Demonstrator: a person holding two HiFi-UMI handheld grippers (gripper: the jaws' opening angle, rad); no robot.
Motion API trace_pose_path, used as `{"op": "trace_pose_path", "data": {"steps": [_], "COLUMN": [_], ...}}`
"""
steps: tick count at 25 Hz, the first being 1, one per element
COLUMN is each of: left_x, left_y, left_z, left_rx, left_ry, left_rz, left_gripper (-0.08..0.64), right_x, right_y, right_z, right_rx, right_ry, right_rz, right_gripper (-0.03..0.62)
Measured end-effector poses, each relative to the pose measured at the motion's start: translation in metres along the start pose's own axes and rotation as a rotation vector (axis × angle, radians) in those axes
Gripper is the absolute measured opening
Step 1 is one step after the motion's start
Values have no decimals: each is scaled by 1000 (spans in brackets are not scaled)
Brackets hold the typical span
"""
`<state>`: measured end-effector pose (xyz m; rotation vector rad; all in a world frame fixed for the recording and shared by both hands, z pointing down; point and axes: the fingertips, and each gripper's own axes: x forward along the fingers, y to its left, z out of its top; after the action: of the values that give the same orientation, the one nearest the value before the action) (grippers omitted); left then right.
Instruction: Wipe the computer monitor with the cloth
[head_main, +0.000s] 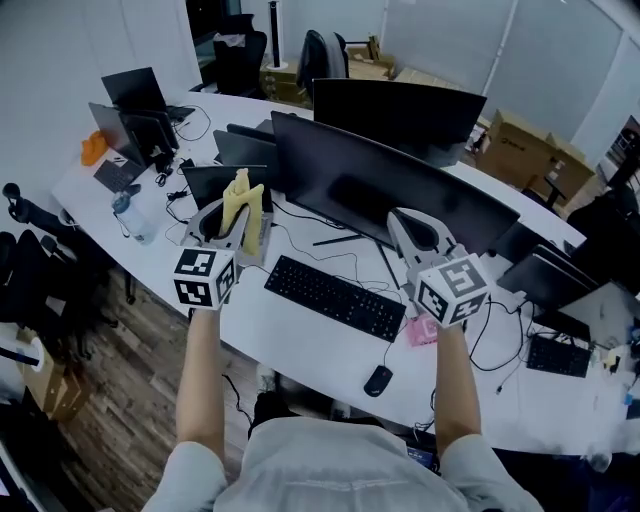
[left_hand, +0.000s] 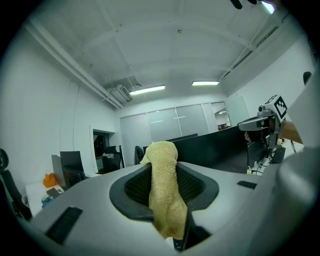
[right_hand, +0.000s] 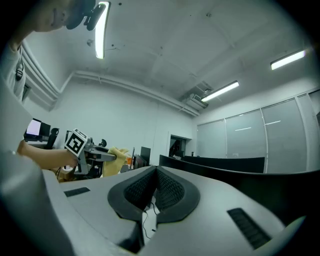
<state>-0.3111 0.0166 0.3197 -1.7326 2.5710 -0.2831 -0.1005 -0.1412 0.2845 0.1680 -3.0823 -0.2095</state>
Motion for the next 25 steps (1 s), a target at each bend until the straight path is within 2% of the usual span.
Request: {"op": "trace_pose_path", "data": {"steps": [6,10,20,25], "left_x": [72,120,222,254], "left_y": [55,79,123,127], "left_z": [-2,-2,0,6], "left_rx": [15,44,93,105], "left_ry": [-22,-31,-75,-100], "left_rz": [-99,-171,-246,-283], "left_gripper": [135,136,135,137], "right_x": [46,73,130,143], "right_y": [-8,-10,-12,-17], "right_z": [-2,-4,-19,-22], "right_rx": [47,36,50,47], "right_ry": [9,32,75,82], "right_rz": [-131,-211,-335,-392], "right_gripper": [23,23,23,23]}}
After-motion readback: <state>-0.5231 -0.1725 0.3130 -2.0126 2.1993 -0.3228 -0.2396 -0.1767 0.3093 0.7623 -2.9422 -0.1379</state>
